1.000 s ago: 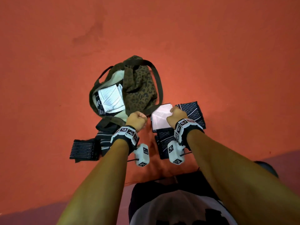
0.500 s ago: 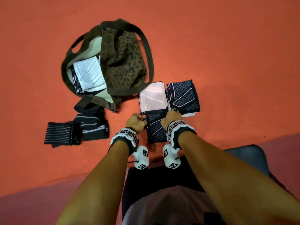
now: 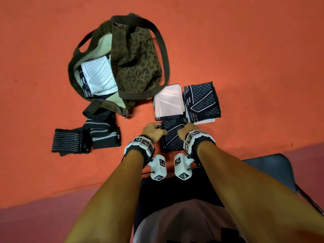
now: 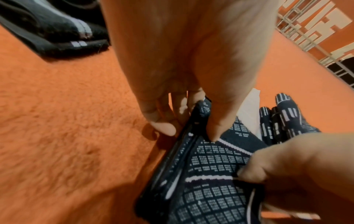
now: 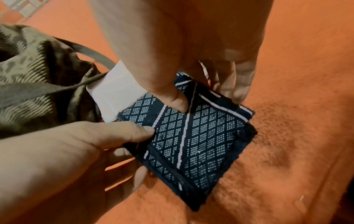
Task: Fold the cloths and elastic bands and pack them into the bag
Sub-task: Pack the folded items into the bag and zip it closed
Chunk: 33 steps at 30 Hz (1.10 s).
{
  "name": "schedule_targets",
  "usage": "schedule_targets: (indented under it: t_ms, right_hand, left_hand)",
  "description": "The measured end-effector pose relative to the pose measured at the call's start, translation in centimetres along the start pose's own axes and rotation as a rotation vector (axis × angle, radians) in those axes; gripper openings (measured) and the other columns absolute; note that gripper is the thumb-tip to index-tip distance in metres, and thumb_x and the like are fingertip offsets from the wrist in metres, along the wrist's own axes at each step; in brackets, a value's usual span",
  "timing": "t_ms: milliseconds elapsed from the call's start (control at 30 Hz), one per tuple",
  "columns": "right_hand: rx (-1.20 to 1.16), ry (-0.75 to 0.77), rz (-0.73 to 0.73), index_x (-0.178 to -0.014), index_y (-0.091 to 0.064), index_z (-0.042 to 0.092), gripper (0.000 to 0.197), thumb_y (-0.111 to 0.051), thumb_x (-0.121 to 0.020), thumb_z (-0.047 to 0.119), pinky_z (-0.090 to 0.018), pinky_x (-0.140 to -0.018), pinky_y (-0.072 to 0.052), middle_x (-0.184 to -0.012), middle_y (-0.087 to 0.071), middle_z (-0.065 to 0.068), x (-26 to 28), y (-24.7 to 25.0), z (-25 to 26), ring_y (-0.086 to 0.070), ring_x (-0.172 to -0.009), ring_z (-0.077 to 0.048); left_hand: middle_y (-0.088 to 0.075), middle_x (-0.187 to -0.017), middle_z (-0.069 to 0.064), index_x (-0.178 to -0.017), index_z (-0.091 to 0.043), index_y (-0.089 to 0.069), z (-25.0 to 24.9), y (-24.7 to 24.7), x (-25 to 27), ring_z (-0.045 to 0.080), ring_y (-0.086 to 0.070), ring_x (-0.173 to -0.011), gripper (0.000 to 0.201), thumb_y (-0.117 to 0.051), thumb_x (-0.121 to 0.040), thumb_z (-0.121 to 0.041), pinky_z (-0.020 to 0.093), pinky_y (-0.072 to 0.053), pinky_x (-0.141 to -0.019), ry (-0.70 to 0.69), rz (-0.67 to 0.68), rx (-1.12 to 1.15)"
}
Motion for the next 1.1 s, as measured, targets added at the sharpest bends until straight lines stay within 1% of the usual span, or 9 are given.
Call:
schedule_targets:
  t_ms: [200, 267, 367, 500, 600, 700, 867, 1000, 1100]
  right_hand:
    - [-0.046, 0.065, 0.053, -0.094, -0.059, 0.003, 0.019, -0.056, -0.088, 0.021, -0.032, -0.079, -0.051, -0.096, -0.06, -0.013, 2.0, 2.3, 1.9, -0.059, -0.084, -0.028]
    - [-0.017, 0.079, 0.085, -0.081, -0.056, 0.005, 0.018, -0.056, -0.089, 0.021, -0.029, -0.076, -0.05, -0.087, -0.059, -0.011, 2.8, 3.7, 2.6, -0.058, -0.081, -0.024]
    - [-0.015, 0.086, 0.109, -0.102, -0.062, 0.003, 0.021, -0.059, -0.086, 0.016, -0.031, -0.083, -0.051, -0.083, -0.053, -0.01, 4.3, 6.1, 3.8, -0.061, -0.092, -0.025]
    - [-0.046, 0.117, 0.121, -0.108, -0.058, 0.004, 0.025, -0.06, -0.084, 0.012, -0.031, -0.079, -0.05, -0.098, -0.057, -0.013, 4.6, 8.1, 5.6, -0.061, -0.085, -0.026]
    - [-0.118, 0.136, 0.045, -0.113, -0.057, 0.004, 0.032, -0.059, -0.085, 0.02, -0.03, -0.078, -0.048, -0.105, -0.059, -0.013, 3.7, 8.8, 6.5, -0.056, -0.08, -0.025]
    - [-0.152, 0.172, -0.021, -0.122, -0.055, 0.003, 0.036, -0.055, -0.092, 0.023, -0.03, -0.077, -0.044, -0.107, -0.056, -0.012, 2.5, 8.6, 7.0, -0.052, -0.088, -0.027]
    - [-0.108, 0.208, -0.098, -0.112, -0.061, 0.0, 0.027, -0.054, -0.094, 0.018, -0.028, -0.069, -0.043, -0.109, -0.064, -0.015, 1.1, 8.2, 7.1, -0.054, -0.081, -0.027]
    - [-0.023, 0.219, -0.128, -0.105, -0.063, -0.002, 0.023, -0.054, -0.093, 0.016, -0.03, -0.068, -0.046, -0.106, -0.065, -0.017, 0.7, 7.7, 7.4, -0.057, -0.082, -0.03]
    - [0.036, 0.218, -0.121, -0.105, -0.064, -0.002, 0.023, -0.054, -0.094, 0.015, -0.032, -0.073, -0.052, -0.11, -0.066, -0.018, 0.4, 7.3, 7.8, -0.064, -0.094, -0.032]
  left_hand:
    - [-0.077, -0.09, 0.003, -0.086, -0.019, -0.075, -1.7, 2.6, 1.3, 0.025, -0.07, -0.09, 0.027, -0.067, -0.074, 0.003, 0.03, -0.055, -0.083, -0.05, 0.033, 0.116]
    - [-0.074, -0.081, 0.004, -0.086, -0.014, -0.073, -2.9, 3.4, 1.7, 0.02, -0.069, -0.076, 0.028, -0.062, -0.075, 0.01, 0.022, -0.056, -0.069, -0.081, 0.059, 0.165]
    - [-0.072, -0.067, 0.0, -0.082, -0.011, -0.071, -5.0, 4.3, 2.5, 0.014, -0.067, -0.064, 0.028, -0.057, -0.076, 0.013, 0.016, -0.049, -0.054, -0.112, 0.062, 0.206]
    - [-0.073, -0.081, 0.007, -0.078, -0.013, -0.071, -6.6, 5.6, 1.5, 0.026, -0.068, -0.085, 0.016, -0.066, -0.066, -0.003, 0.032, -0.055, -0.076, -0.123, -0.008, 0.222]
    - [-0.075, -0.099, 0.014, -0.092, -0.011, -0.071, -6.9, 6.1, -0.6, 0.033, -0.07, -0.1, 0.044, -0.075, -0.05, -0.021, 0.047, -0.052, -0.099, -0.118, -0.068, 0.211]
    - [-0.074, -0.105, 0.011, -0.108, -0.009, -0.065, -6.4, 6.0, -3.4, 0.029, -0.069, -0.102, 0.059, -0.077, -0.052, -0.024, 0.044, -0.05, -0.102, -0.114, -0.125, 0.201]
    - [-0.069, -0.114, 0.014, -0.113, -0.007, -0.058, -7.4, 5.6, -3.7, 0.03, -0.065, -0.111, 0.035, -0.074, -0.082, -0.003, 0.041, -0.046, -0.107, -0.106, -0.168, 0.176]
    - [-0.071, -0.114, 0.006, -0.115, -0.013, -0.061, -5.8, 5.7, -5.5, 0.026, -0.066, -0.108, 0.065, -0.08, -0.057, -0.037, 0.042, -0.048, -0.104, -0.052, -0.192, 0.098]
    - [-0.069, -0.121, 0.006, -0.127, -0.014, -0.061, -6.1, 5.1, -5.3, 0.026, -0.064, -0.112, 0.062, -0.074, -0.07, -0.035, 0.043, -0.045, -0.106, -0.055, -0.112, 0.022]
Point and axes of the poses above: each hand's wrist, its own x-axis away from the middle knuckle, its own y-axis out of the back of the hand, z = x × y, the point moved 2 cm from there along -x, towards the middle knuckle
